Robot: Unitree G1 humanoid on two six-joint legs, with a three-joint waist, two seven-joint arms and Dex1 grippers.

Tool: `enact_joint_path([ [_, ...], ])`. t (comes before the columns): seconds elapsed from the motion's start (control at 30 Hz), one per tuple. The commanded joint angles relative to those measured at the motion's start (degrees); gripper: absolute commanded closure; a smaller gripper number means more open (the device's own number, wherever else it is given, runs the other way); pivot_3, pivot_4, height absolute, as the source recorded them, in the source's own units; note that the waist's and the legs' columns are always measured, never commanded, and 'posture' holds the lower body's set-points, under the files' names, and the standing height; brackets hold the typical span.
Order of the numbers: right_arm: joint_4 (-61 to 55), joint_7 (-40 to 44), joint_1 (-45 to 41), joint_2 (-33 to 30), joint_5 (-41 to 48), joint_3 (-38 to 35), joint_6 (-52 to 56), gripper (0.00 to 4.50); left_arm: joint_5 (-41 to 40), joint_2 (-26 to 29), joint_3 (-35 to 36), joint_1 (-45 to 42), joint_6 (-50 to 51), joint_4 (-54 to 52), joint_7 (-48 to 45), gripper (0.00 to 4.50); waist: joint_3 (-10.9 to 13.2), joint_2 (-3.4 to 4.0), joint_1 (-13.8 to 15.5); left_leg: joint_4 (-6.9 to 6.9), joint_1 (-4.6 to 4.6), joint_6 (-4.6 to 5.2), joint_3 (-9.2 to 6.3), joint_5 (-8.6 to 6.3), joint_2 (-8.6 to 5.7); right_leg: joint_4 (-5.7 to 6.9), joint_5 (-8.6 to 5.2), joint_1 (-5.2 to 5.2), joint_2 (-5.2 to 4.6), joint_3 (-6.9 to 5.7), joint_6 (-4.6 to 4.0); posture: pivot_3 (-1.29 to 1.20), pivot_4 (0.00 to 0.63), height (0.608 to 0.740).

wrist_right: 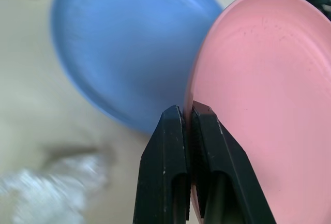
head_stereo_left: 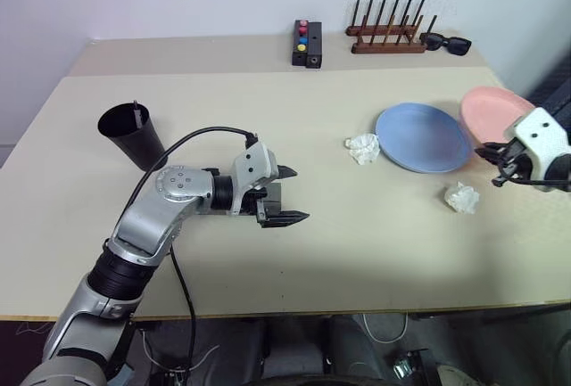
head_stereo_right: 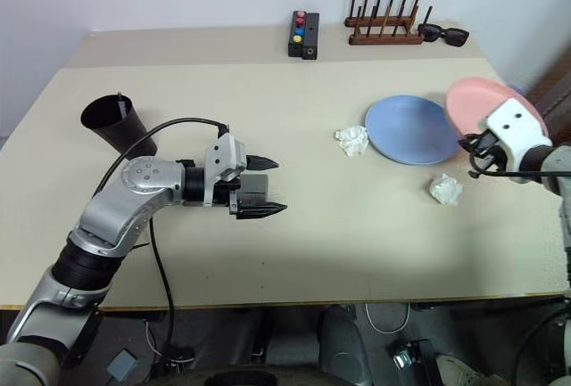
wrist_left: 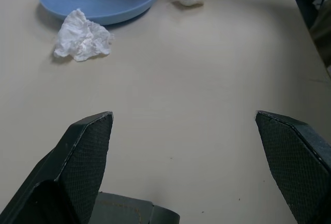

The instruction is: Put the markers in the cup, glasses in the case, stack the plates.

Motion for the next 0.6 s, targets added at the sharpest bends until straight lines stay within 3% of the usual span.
enact_joint_path([
  [0.03, -0.33, 0.21, -3.71, 2.35, -0.65, 2.33, -2.01, 4.44, -0.04, -0.30, 0.49, -0.18, -0.77, -0.98, 0.35, 0.00, 0.00, 0.00, -0.03, 0.00, 0.00, 0.00, 0.00, 0.00, 0.00, 0.00, 0.00, 0.00, 0.00, 0.00, 0.00, 0.00, 0.150, 0.740],
  [0.6, 5.80, 2.89, -11.63, 11.51, -3.56, 11.61, -5.95, 4.44, 0.07, -2.63, 1.39, 0.26, 1.40, -1.33, 5.73, 0.00, 0.01, 0.02, -0.04, -0.04, -0.03, -0.11, -0.01, 0.07, -0.01, -0.03, 0.00, -0.04, 0.00, 0.00, 0.00, 0.00, 0.150, 0.740],
])
